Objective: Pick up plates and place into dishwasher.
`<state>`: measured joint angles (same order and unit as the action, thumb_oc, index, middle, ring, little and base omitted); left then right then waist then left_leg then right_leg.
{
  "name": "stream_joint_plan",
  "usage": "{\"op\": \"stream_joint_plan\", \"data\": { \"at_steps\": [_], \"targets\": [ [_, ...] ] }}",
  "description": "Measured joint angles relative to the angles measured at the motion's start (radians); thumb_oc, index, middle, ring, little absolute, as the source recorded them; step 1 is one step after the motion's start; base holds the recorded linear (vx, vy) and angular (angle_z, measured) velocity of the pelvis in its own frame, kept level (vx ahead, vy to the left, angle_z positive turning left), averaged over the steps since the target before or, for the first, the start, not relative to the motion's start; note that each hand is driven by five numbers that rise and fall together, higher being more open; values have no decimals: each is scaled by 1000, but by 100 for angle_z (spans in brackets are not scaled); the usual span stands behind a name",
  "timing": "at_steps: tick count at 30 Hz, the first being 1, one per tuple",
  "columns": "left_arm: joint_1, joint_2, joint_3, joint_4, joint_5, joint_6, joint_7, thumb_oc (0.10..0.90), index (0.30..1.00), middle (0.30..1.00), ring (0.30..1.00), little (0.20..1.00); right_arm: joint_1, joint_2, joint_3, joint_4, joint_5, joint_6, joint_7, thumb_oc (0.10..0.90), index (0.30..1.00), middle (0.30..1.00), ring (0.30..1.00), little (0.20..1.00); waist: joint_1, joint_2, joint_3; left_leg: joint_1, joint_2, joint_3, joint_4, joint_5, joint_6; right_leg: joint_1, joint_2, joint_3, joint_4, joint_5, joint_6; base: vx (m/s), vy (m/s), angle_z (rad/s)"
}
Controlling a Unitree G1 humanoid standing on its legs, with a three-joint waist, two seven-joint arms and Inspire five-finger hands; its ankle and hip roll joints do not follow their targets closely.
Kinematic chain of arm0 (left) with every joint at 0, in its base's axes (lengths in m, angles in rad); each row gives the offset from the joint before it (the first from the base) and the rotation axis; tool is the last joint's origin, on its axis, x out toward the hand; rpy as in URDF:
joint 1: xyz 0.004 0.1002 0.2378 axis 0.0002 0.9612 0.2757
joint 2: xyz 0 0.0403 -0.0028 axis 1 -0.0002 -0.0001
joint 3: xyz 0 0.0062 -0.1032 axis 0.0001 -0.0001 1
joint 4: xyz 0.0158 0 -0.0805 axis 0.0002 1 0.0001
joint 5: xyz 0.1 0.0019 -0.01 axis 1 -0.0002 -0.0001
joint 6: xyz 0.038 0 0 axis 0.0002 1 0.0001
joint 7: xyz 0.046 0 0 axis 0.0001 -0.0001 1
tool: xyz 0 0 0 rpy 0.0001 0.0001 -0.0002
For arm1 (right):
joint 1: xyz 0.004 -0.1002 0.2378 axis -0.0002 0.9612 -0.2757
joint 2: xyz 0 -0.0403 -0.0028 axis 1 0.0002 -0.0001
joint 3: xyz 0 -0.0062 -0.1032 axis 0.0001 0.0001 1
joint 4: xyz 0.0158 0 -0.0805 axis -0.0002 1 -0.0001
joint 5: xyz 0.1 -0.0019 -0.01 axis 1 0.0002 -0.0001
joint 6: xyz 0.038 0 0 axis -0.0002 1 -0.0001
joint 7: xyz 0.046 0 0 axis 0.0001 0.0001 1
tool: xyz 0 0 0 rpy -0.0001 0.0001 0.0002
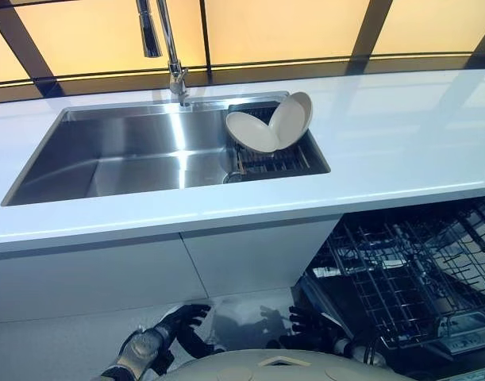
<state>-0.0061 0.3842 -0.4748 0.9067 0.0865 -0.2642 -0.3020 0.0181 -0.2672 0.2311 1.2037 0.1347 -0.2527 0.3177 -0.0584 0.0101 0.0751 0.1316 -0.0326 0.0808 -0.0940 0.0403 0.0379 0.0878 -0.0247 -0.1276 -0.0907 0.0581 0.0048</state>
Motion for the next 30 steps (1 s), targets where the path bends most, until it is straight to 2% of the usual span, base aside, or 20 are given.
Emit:
{"op": "stream_joint_plan", "data": {
  "at_steps": [3,5,7,10,11,13,14,16,18,19,20,23,28,30],
  "targets": [
    [-50,90,-71,-182,5,7,-96,800,900,900,900,900,-15,-16,0,-2,-1,11,14,800,900,900,900,900,-4,21,13,1,0,2,0,0,0,-1,0,2,0,0,0,0,33,-3],
    [-88,163,-94,-330,7,44,-146,800,900,900,900,900,-19,-31,1,-7,-2,12,15,800,900,900,900,900,-10,37,23,2,0,3,0,0,0,-1,1,5,0,0,0,2,15,-1],
    [-116,195,-97,-392,8,64,-168,800,900,900,900,900,-20,-38,1,-8,-3,12,14,800,900,900,900,900,-15,47,26,5,0,3,0,0,0,4,1,4,0,0,0,0,0,0],
    [-171,294,-75,-636,-1,211,-275,800,900,900,900,900,-18,-40,0,-16,-3,11,10,800,900,900,900,900,-16,54,30,5,1,1,0,0,0,5,2,4,0,3,-5,0,0,0],
    [-177,301,-74,-659,-12,227,-297,800,900,900,900,900,-18,-41,0,-16,-3,11,9,800,900,900,900,900,-16,56,30,5,1,1,0,0,0,5,2,4,0,3,-5,0,0,0],
    [-178,312,-66,-786,-33,331,-360,800,900,900,900,900,-14,-36,-1,-16,-3,10,-4,800,900,900,900,900,-13,60,33,4,0,-2,0,0,0,5,1,2,-1,3,-5,1,1,2],
    [-178,315,-63,-823,-51,354,-377,800,900,900,900,900,-13,-35,-1,-16,-2,10,-9,800,900,900,900,900,-12,60,33,4,0,-5,0,0,0,5,2,1,-1,3,-4,5,-3,6],
    [-169,308,-25,-925,-120,441,-439,800,900,900,900,900,-8,-35,-1,-24,-3,10,-16,800,900,900,900,900,0,61,33,4,0,-10,0,0,0,7,2,-2,-2,0,0,6,-5,5],
    [-169,309,-16,-962,-149,467,-468,800,900,900,900,900,-3,-35,-1,-25,-3,10,-22,800,900,900,900,900,1,61,32,4,-1,-16,0,0,0,9,1,-8,-4,0,0,4,-4,10],
    [-168,309,-10,-1009,-178,501,-499,800,900,900,900,900,0,-35,-1,-26,-2,10,-29,800,900,900,900,900,1,63,31,2,-1,-26,0,0,0,11,0,-18,-4,0,0,10,-8,17],
    [-168,309,-10,-1024,-196,512,-512,800,900,900,900,900,-1,-35,-1,-26,-2,10,-29,800,900,900,900,900,3,64,32,2,-1,-31,0,1,-1,13,0,-21,-4,0,-1,11,-12,17],
    [-140,310,15,-1098,-296,599,-515,800,900,900,900,900,8,-35,-1,-36,2,13,-34,800,900,900,900,900,12,68,33,2,-1,-41,0,3,-3,17,0,-25,-5,-1,0,8,-17,10],
    [-127,275,17,-1128,-583,748,-538,800,900,900,900,900,15,-35,0,-32,4,27,-50,800,900,900,900,900,31,75,30,2,-2,-55,0,5,-6,22,0,-25,-6,-4,4,8,-13,8],
    [-120,262,15,-1129,-643,773,-537,800,900,900,900,900,15,-34,0,-27,5,33,-51,800,900,900,900,900,31,75,30,2,-2,-55,0,5,-7,22,0,-25,-6,-4,4,0,0,0]
  ]
}}
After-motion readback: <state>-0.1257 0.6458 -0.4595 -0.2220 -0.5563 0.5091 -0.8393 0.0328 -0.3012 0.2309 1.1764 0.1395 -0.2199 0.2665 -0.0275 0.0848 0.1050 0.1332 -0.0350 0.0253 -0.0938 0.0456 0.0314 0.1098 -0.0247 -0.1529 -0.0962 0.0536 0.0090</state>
